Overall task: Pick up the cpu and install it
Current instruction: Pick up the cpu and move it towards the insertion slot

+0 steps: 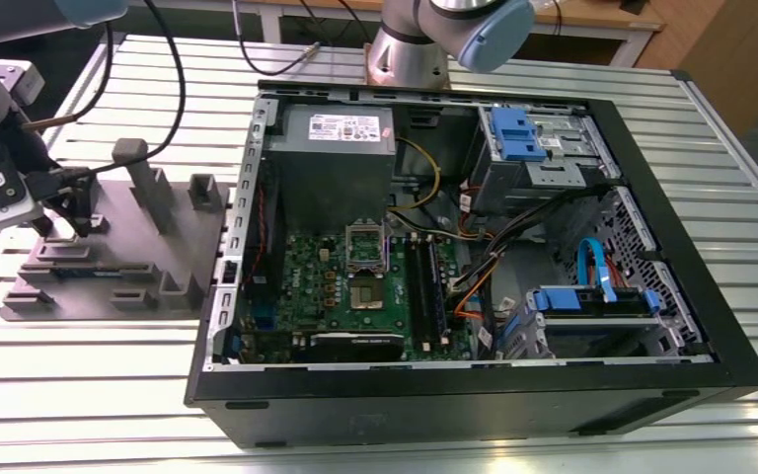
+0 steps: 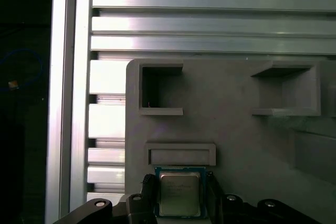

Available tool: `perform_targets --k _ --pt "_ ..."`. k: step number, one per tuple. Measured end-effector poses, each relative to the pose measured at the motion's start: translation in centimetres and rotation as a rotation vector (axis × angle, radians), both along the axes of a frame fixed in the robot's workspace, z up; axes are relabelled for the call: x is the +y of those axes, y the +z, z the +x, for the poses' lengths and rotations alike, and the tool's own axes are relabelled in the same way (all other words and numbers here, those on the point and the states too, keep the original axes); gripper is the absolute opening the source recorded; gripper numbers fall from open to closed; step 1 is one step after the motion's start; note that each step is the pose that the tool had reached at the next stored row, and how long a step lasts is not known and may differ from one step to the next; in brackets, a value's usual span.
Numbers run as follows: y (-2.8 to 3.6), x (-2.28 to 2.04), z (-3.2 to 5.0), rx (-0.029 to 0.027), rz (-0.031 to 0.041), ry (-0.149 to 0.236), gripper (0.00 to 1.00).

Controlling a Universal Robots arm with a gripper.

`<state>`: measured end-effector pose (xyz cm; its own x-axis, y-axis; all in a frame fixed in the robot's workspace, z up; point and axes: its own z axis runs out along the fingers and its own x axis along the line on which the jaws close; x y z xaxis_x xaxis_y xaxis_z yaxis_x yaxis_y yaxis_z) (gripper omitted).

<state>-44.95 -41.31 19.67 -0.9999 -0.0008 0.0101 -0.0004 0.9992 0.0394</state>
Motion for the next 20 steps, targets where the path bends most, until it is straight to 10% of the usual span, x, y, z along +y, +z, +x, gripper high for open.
perform_targets --k 20 --pt "0.66 0.00 0.00 -0.0001 -0.0012 0.000 0.47"
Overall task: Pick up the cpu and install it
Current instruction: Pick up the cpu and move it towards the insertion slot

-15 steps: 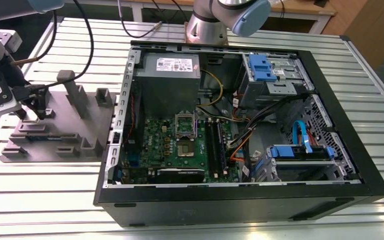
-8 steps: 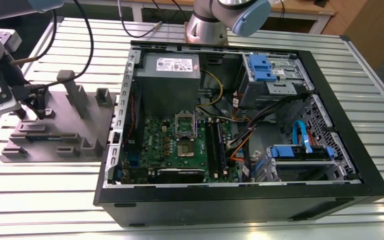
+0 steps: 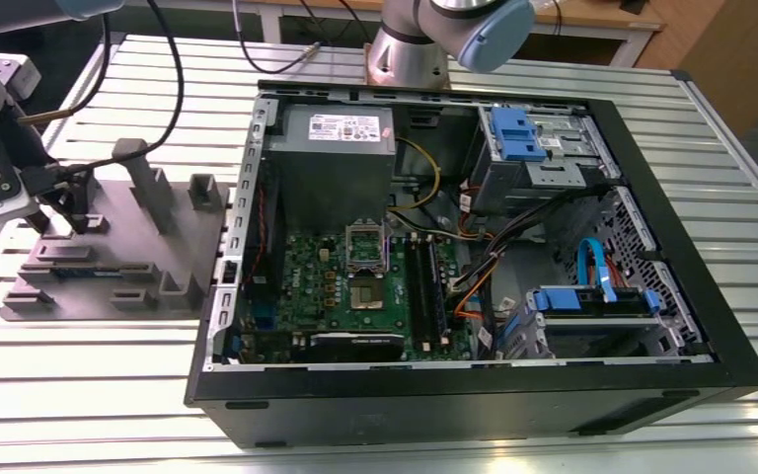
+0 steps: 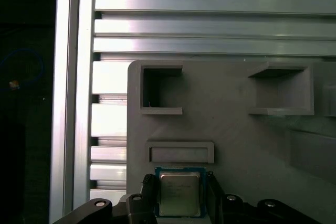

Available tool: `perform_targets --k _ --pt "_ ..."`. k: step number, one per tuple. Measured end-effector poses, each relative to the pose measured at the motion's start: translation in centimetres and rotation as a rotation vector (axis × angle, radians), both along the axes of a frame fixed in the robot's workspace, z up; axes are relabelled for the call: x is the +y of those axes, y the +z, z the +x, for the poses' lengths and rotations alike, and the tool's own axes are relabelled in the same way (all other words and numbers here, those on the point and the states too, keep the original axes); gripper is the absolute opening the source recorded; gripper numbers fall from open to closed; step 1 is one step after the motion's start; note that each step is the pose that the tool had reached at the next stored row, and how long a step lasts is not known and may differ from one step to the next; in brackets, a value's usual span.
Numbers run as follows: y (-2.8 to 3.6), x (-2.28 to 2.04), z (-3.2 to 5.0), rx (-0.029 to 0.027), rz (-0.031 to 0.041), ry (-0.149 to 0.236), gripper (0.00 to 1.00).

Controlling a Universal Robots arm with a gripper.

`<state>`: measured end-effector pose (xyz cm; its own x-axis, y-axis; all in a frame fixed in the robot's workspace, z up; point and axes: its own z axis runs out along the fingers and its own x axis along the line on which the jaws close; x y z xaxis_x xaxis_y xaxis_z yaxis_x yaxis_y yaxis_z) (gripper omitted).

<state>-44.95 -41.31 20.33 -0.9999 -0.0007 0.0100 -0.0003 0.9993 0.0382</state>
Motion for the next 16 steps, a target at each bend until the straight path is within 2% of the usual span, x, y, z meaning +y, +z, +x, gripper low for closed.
perform_targets --k 16 --pt "0.24 0.00 0.00 0.0000 -0.0018 0.000 0.47"
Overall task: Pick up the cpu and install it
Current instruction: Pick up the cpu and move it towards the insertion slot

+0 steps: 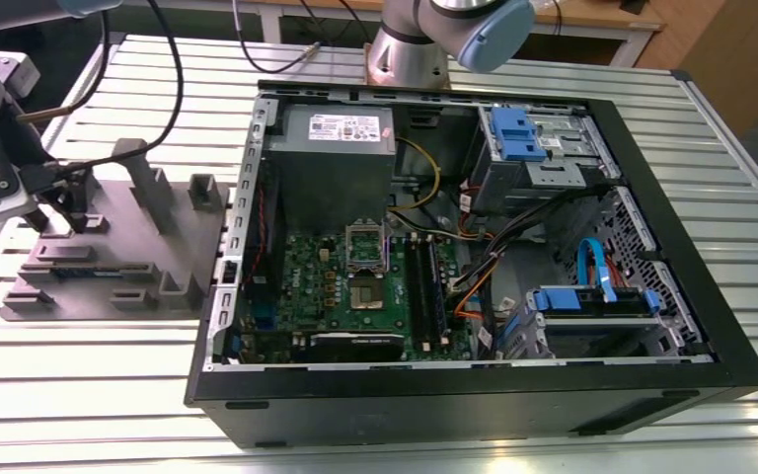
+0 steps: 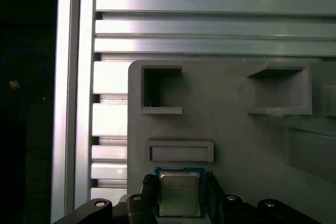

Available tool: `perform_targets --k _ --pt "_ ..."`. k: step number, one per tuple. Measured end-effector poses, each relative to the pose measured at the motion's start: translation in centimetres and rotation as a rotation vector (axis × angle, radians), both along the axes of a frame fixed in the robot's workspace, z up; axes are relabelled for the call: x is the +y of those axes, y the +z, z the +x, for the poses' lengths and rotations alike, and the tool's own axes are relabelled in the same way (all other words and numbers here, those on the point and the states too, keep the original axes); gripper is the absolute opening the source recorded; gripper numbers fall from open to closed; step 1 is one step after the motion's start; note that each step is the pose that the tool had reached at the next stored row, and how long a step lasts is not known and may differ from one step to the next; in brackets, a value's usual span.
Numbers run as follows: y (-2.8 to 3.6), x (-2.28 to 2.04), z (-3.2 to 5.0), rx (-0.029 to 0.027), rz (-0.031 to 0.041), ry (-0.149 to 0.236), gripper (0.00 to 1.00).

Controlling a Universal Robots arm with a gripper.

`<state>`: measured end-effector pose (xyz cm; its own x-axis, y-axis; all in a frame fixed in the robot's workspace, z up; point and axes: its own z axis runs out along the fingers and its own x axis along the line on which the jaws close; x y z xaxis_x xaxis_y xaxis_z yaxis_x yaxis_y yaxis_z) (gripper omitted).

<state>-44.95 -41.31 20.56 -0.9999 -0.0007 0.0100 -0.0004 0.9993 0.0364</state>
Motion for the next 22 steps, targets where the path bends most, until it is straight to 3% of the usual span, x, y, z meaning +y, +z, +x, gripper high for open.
perform_targets --k 1,2,12,14,22 --pt "0.28 0.02 0.00 0.0000 -0.0107 0.000 0.47" --pt "0.49 0.02 0.00 0.0000 -0.0128 0.000 0.47" --pt "0.74 0.02 0.00 0.0001 -0.0128 0.000 0.47" --pt "1.13 0.02 0.00 0.0001 -0.0128 0.000 0.47" --pt "1.14 0.02 0.00 0.0000 -0.0127 0.000 0.47"
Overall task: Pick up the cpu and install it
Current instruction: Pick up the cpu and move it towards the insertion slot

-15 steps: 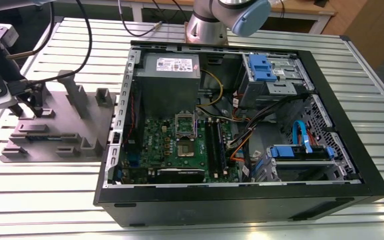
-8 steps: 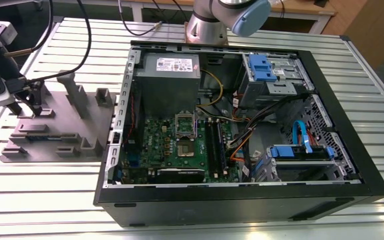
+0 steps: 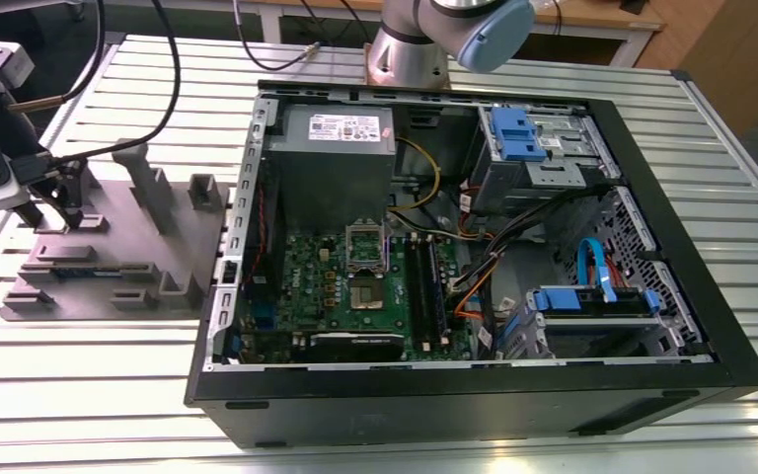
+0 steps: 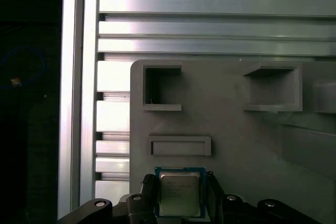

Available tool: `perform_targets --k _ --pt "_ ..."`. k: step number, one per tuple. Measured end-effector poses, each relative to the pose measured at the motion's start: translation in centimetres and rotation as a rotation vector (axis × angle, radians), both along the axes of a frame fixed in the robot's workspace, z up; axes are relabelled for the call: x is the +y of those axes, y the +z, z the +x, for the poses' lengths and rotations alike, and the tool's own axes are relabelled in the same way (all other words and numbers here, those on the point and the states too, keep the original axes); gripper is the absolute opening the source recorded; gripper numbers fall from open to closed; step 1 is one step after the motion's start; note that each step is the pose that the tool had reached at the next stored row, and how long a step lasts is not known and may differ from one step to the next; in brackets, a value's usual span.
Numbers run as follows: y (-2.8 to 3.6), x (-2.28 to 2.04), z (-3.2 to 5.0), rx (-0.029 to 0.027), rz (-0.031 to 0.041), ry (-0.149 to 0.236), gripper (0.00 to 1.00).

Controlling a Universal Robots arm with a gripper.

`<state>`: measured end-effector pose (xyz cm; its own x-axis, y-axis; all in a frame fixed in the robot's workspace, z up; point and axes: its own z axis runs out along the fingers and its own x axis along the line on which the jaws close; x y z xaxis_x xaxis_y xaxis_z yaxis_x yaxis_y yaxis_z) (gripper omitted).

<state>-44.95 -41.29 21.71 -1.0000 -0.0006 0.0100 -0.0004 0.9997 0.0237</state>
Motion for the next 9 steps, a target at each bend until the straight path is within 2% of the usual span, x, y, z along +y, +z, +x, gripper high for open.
perform_targets --k 9 --pt "0.27 0.00 0.00 0.0000 0.0000 0.000 0.47"
